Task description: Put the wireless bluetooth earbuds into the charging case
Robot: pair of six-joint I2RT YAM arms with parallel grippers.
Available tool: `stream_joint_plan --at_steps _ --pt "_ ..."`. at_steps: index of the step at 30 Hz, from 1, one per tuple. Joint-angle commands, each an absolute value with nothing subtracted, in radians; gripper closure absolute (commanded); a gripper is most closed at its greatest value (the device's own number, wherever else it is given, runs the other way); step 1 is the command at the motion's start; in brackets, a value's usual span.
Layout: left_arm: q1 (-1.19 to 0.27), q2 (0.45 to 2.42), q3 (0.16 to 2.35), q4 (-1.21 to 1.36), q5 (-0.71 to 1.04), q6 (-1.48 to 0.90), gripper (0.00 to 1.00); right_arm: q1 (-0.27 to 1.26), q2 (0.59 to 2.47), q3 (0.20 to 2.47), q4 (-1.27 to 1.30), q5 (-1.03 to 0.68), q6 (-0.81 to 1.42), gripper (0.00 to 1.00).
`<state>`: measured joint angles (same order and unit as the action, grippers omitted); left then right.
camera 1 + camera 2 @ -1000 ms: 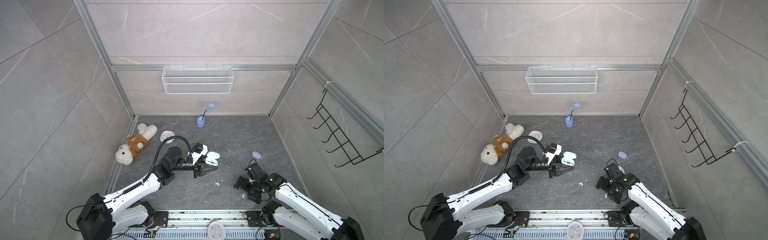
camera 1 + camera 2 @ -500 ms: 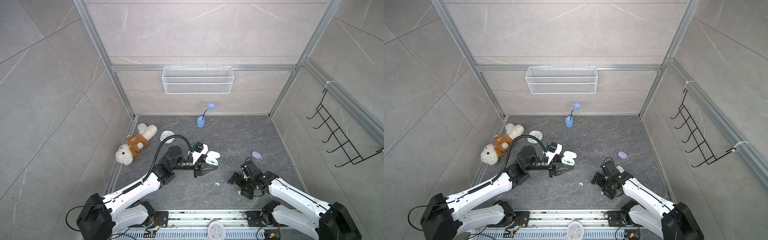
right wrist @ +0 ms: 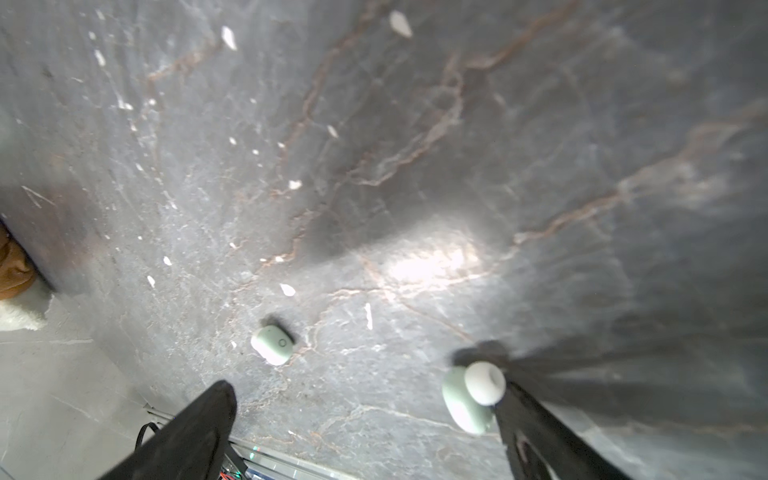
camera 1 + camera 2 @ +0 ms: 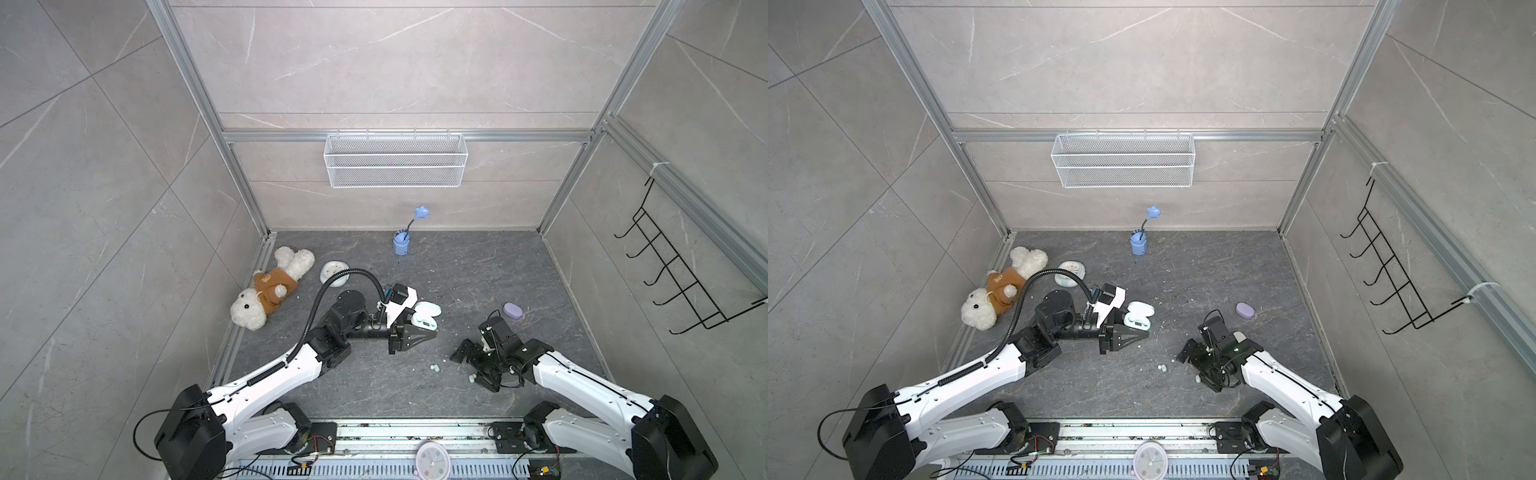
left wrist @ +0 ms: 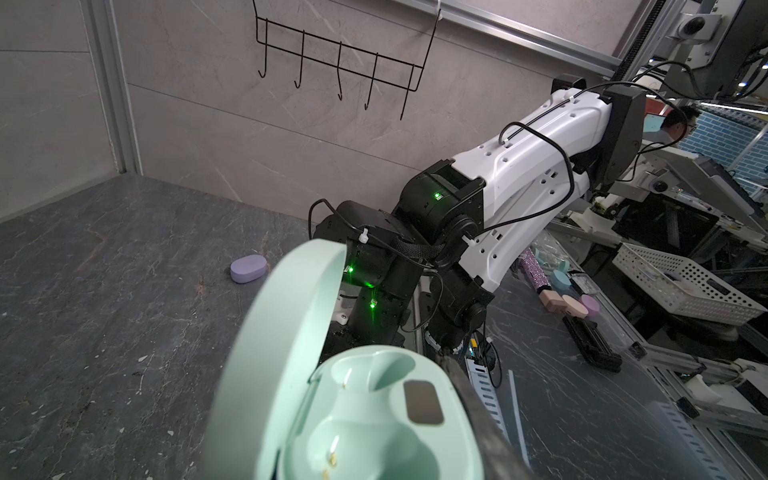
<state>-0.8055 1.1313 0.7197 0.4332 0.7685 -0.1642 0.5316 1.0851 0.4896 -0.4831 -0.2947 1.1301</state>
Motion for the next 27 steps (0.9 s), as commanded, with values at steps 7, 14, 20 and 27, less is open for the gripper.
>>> stream_joint_plan --at_steps 7,14,20,27 --pt "-0.810 1.123 0.761 0.451 0.775 -0.153 0.96 0.575 1.137 0.566 -0.432 -0.311 1.118 0.00" --pt "-0.810 1.108 0.759 0.433 0.768 -0.148 0.96 0.600 1.120 0.614 -0.500 -0.278 1.103 0.00" --pt "-0.810 1.101 0.757 0.423 0.767 -0.144 0.96 0.615 1.067 0.655 -0.643 -0.234 1.083 0.02" --pt "-0.810 1.108 0.751 0.446 0.767 -0.156 0.96 0.619 1.124 0.680 -0.685 -0.198 1.020 0.02"
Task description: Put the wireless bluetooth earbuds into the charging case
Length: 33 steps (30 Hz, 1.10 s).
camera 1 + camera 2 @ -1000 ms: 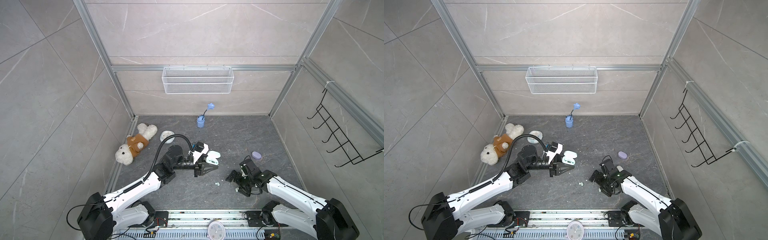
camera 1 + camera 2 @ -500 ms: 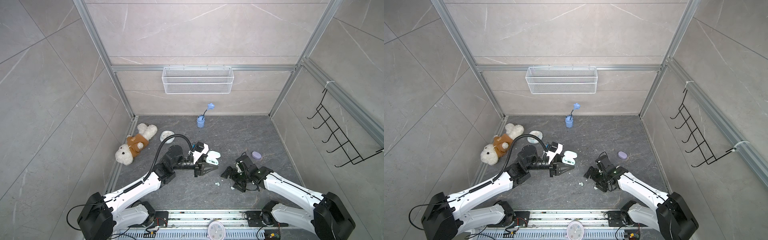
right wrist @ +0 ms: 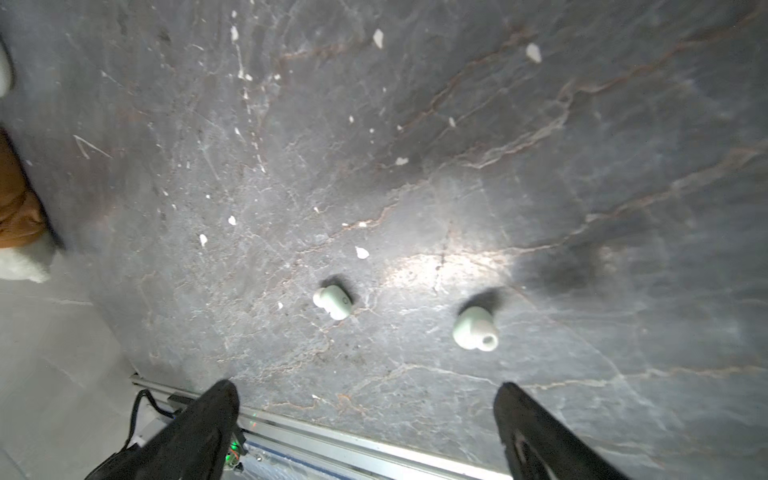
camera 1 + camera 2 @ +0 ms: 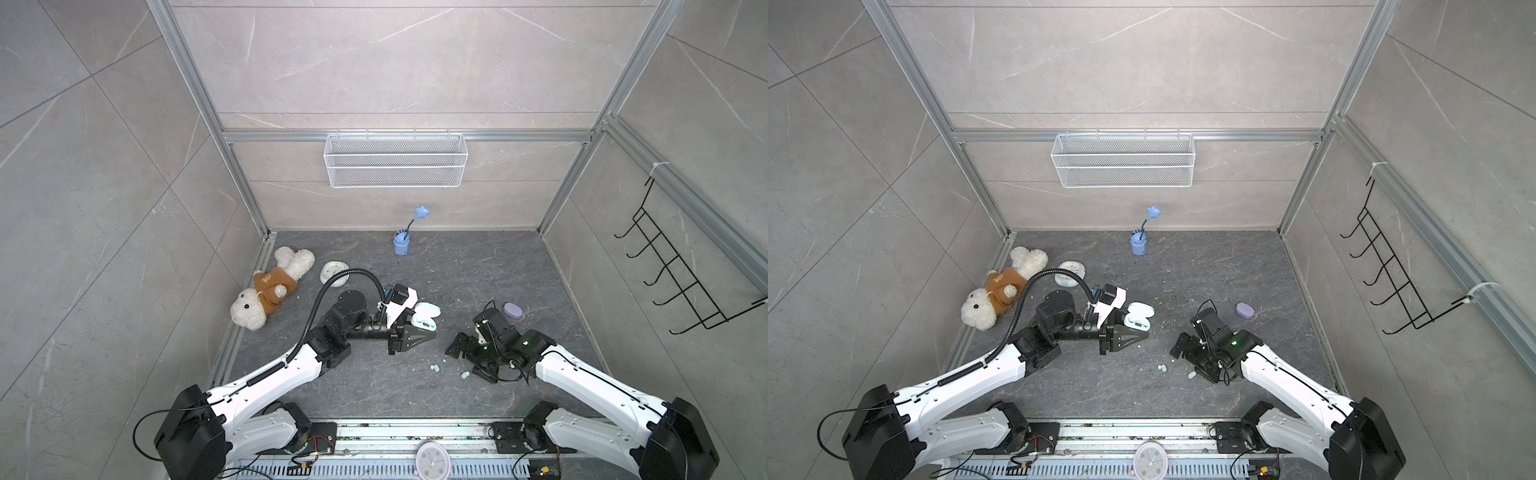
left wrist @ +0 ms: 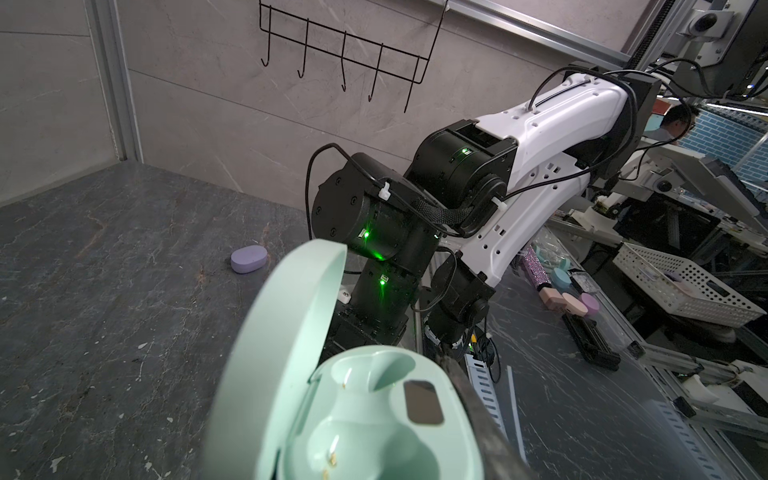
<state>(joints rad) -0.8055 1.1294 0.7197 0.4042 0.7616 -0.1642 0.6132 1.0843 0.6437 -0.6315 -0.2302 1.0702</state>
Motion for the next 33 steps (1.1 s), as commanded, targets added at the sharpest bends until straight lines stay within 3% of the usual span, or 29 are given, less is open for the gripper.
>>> stream_joint_plan --at_steps 1,33 --pt "-0.810 1.106 0.750 0.444 0.766 -0.156 0.96 0.619 1.137 0.684 -0.682 -0.201 1.015 0.02" --pt "-0.809 1.078 0.758 0.389 0.742 -0.137 0.97 0.619 1.272 0.665 -0.519 -0.272 1.026 0.03"
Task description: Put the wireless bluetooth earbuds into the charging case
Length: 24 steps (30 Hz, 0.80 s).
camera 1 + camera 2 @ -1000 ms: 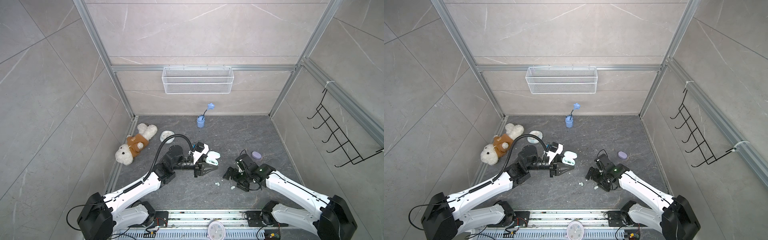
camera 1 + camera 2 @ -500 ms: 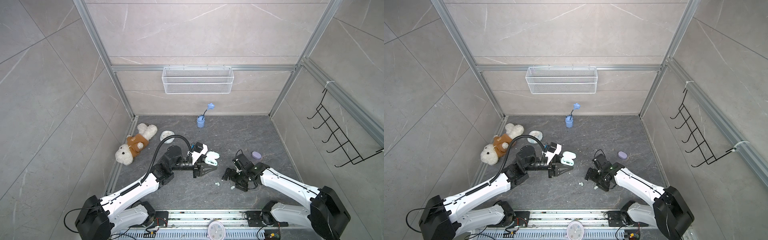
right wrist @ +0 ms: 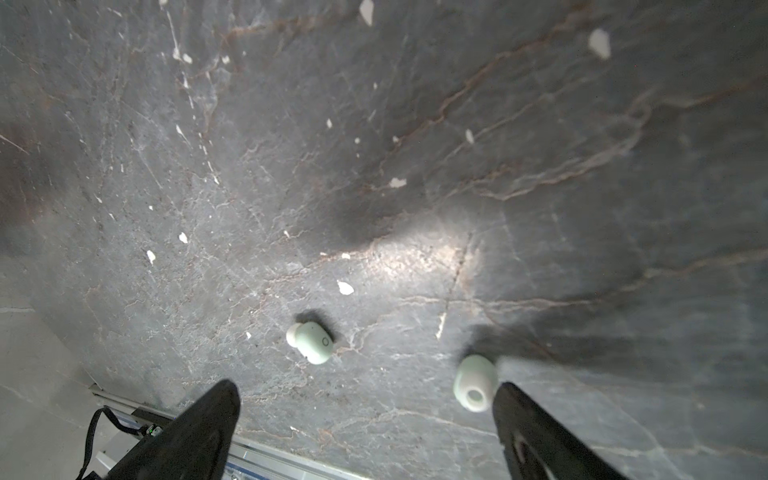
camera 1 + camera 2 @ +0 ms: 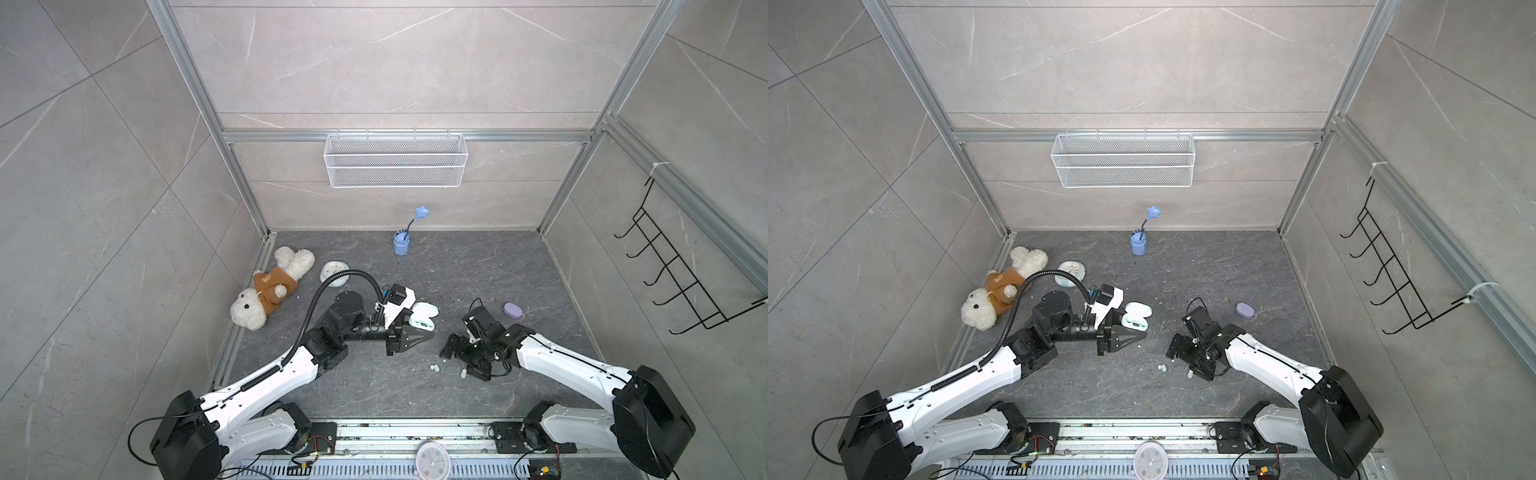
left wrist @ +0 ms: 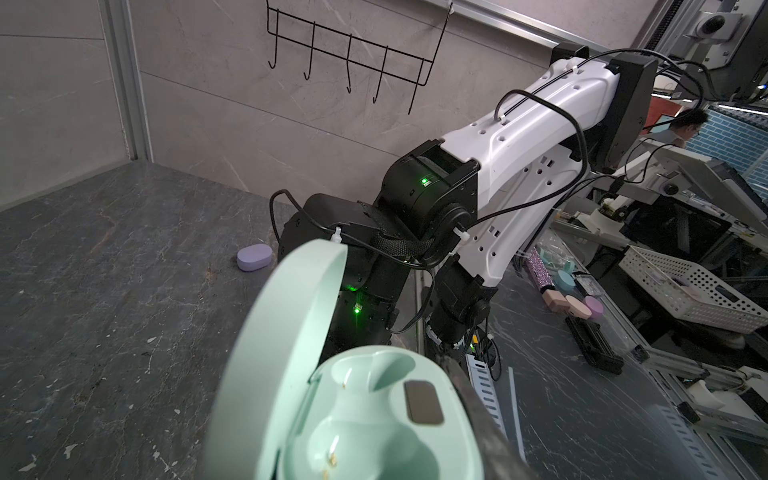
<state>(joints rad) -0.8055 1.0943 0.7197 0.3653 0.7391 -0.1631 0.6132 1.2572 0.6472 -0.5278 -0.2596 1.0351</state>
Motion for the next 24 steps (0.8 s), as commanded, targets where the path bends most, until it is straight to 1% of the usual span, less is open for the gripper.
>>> stream_joint_plan --at_steps 1,15,24 --pt "-0.810 1.078 0.757 0.389 0.742 -0.137 0.97 0.619 1.275 0.667 -0.520 -0.274 1.025 0.03" --pt "-0.810 1.083 0.765 0.387 0.748 -0.135 0.97 0.640 1.293 0.704 -0.522 -0.281 1.008 0.03" --pt "-0.810 1.074 0.768 0.372 0.748 -0.132 0.97 0.650 1.276 0.711 -0.564 -0.247 1.004 0.03"
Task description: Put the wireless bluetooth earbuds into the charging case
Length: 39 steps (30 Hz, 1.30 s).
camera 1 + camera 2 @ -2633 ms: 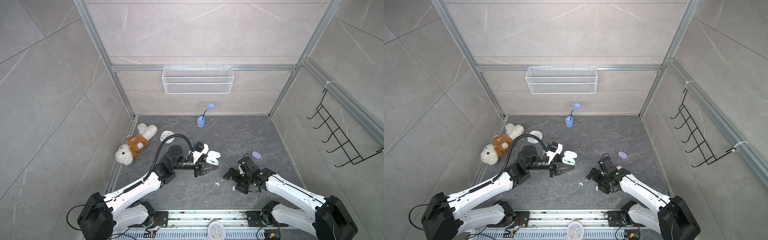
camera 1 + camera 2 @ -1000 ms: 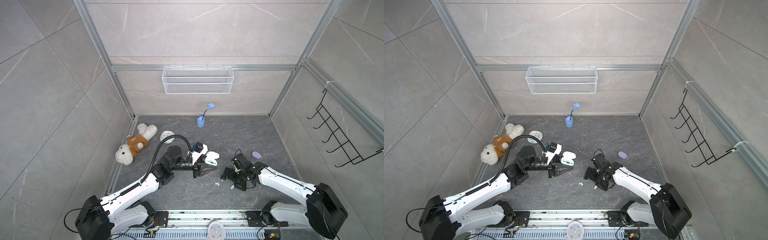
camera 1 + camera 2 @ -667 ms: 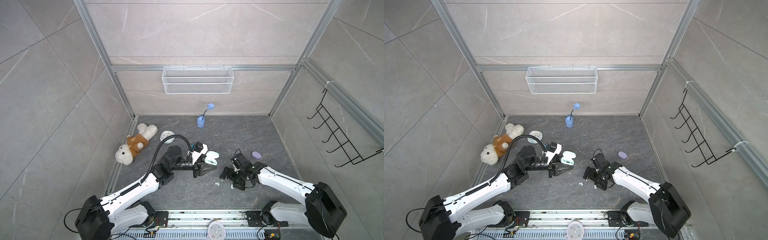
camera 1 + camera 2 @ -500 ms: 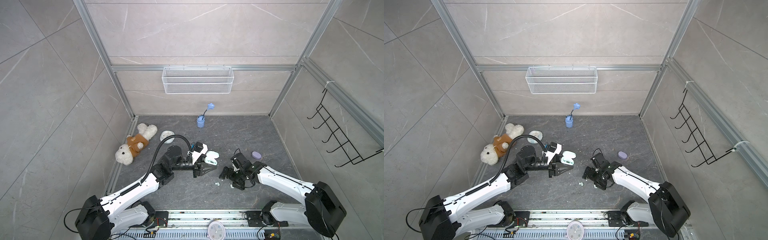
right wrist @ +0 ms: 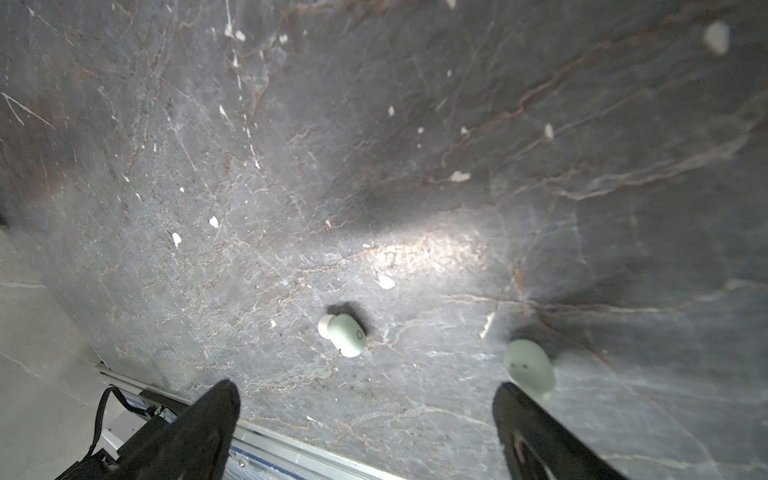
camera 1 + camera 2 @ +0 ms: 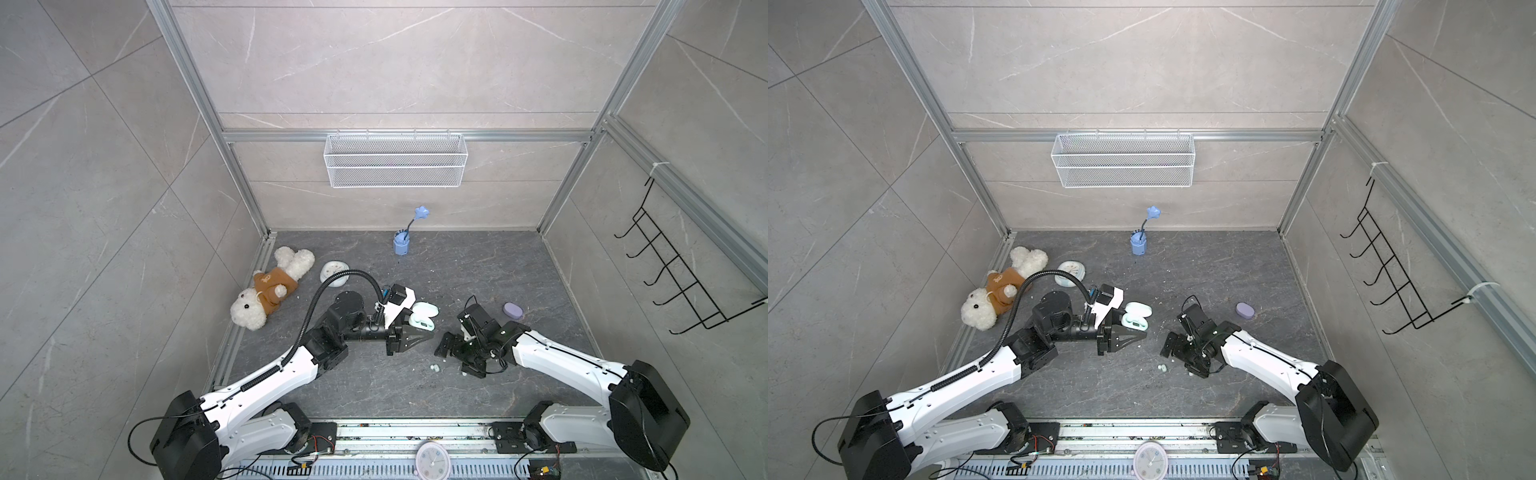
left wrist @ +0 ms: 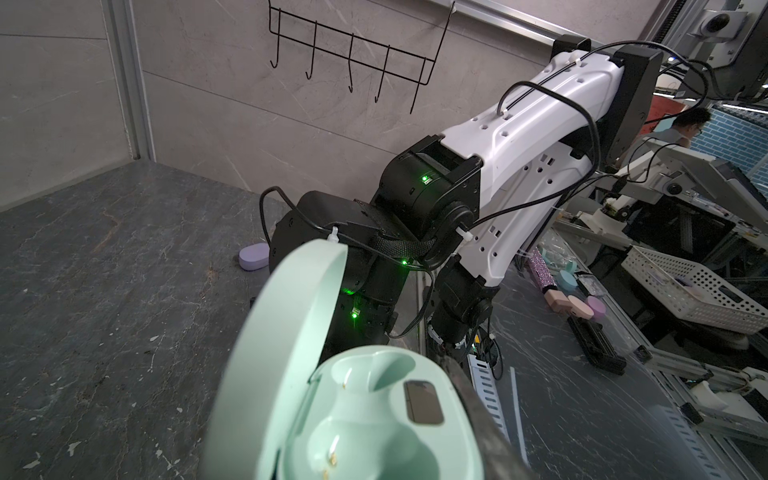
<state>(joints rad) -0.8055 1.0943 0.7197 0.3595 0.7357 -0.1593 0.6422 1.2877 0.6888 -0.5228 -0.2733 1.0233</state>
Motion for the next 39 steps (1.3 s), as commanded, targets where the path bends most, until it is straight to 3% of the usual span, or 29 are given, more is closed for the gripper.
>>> stream_joint_plan --at_steps 1,13,39 --pt "-0.810 1.072 0.769 0.368 0.748 -0.130 0.97 0.649 1.265 0.710 -0.574 -0.241 1.006 0.03" --pt "-0.810 1.072 0.768 0.370 0.752 -0.132 0.98 0.647 1.221 0.664 -0.641 -0.205 1.017 0.02" --pt "-0.810 1.055 0.759 0.351 0.736 -0.135 0.98 0.708 1.304 0.712 -0.536 -0.237 1.008 0.03"
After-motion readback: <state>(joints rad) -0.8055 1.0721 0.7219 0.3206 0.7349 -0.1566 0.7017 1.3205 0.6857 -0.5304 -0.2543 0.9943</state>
